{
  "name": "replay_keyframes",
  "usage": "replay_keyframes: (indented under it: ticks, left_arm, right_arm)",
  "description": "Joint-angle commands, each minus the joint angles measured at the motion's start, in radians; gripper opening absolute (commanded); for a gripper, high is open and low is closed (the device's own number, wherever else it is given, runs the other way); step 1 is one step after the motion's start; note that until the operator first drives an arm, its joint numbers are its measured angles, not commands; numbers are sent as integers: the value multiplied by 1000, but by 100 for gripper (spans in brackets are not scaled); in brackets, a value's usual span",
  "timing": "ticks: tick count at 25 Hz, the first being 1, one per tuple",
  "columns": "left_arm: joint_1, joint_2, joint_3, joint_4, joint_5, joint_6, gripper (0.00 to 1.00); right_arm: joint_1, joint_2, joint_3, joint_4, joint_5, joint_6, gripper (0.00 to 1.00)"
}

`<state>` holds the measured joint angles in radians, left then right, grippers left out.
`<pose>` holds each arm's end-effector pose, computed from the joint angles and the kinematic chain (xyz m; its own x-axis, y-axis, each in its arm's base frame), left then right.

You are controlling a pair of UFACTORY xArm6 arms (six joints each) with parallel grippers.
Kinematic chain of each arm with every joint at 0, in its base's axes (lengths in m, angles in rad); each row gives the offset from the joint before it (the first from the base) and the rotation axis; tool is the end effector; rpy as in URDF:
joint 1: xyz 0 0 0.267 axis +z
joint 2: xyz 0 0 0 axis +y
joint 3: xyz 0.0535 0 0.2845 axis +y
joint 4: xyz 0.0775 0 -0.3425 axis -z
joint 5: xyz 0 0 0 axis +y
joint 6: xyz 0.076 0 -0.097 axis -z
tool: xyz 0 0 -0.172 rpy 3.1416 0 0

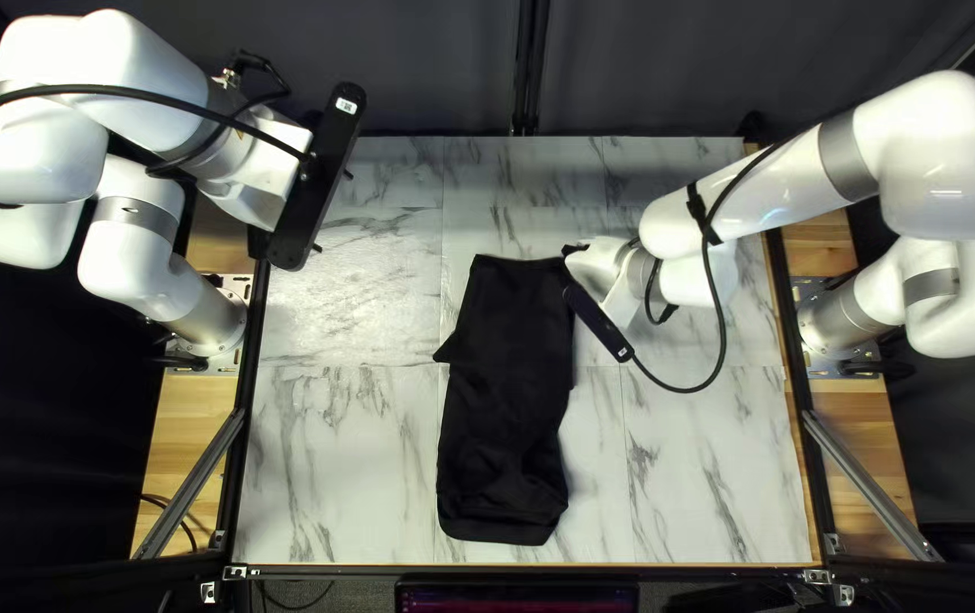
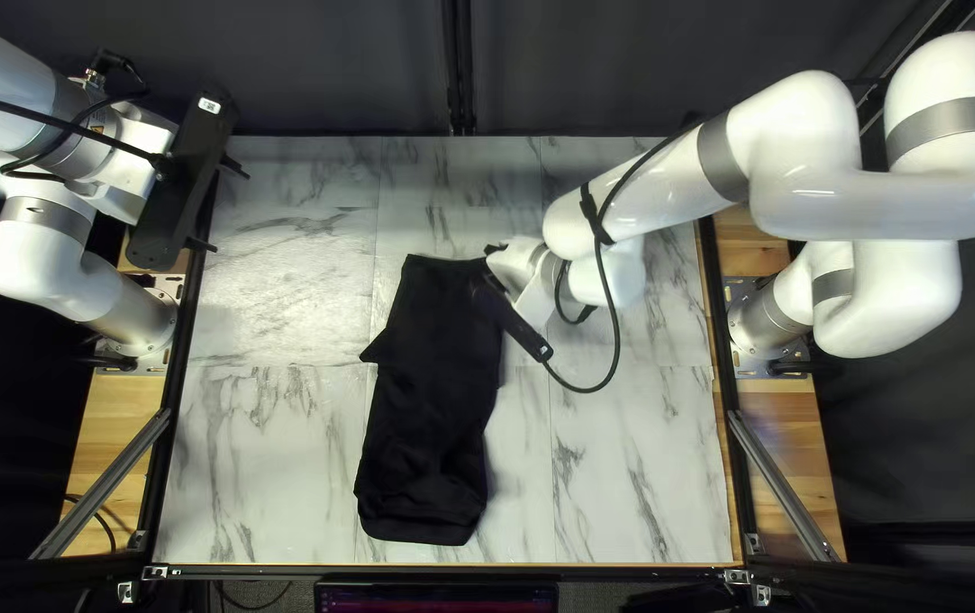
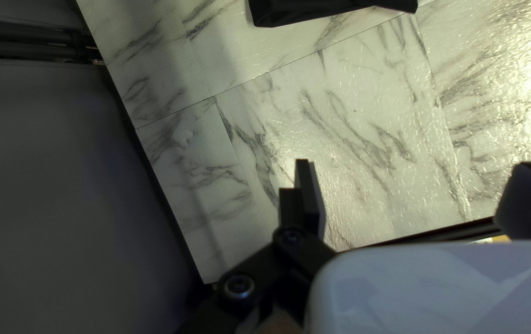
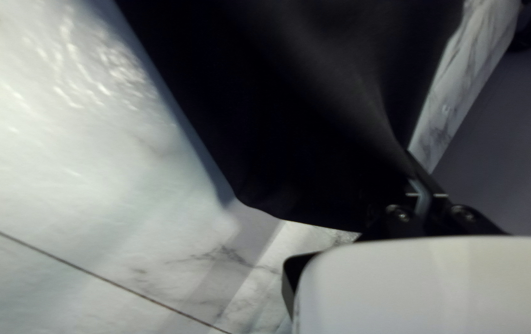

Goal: Fold t-shirt

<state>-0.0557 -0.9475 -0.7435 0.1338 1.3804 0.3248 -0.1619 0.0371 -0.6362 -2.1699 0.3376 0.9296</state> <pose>0.2867 0.0174 0.3638 0.8873 -0.3902 0.2458 -0.3401 -0.9137 -0.2225 0.4779 -0.0926 0.0853 0.5382 0.8422 0.0301 0.5561 -0.3818 0.7382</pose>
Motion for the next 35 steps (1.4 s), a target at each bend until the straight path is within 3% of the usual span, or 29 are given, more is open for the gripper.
replay_keyframes:
  ticks: [1, 8, 15, 16, 17, 18, 22, 27, 31, 35]
  left_arm:
    - [0, 0, 0, 0, 0, 0, 100]
    - [0, 0, 0, 0, 0, 0, 100]
    - [0, 0, 0, 0, 0, 0, 100]
    - [0, 0, 0, 0, 0, 0, 100]
    - [0, 0, 0, 0, 0, 0, 100]
    - [0, 0, 0, 0, 0, 0, 100]
    - [0, 0, 0, 0, 0, 0, 100]
    - [0, 0, 0, 0, 0, 0, 100]
    - [0, 0, 0, 0, 0, 0, 100]
    - [0, 0, 0, 0, 0, 0, 100]
  right_arm:
    - [-15, 9, -11, -14, 7, 16, 0]
    - [-45, 91, -60, -123, 21, 150, 0]
    - [-47, 111, -76, -112, 33, 160, 0]
    - [-42, 117, -84, -93, 34, 146, 60]
    - [-37, 122, -90, -78, 33, 132, 94]
    - [-29, 130, -99, -46, 32, 102, 100]
    - [1, 145, -106, 75, 42, -21, 100]
    - [86, 78, -52, 330, 104, -235, 100]
    - [217, 0, -21, 630, 239, -445, 100]
    - [328, -3, -54, 824, 360, -516, 100]
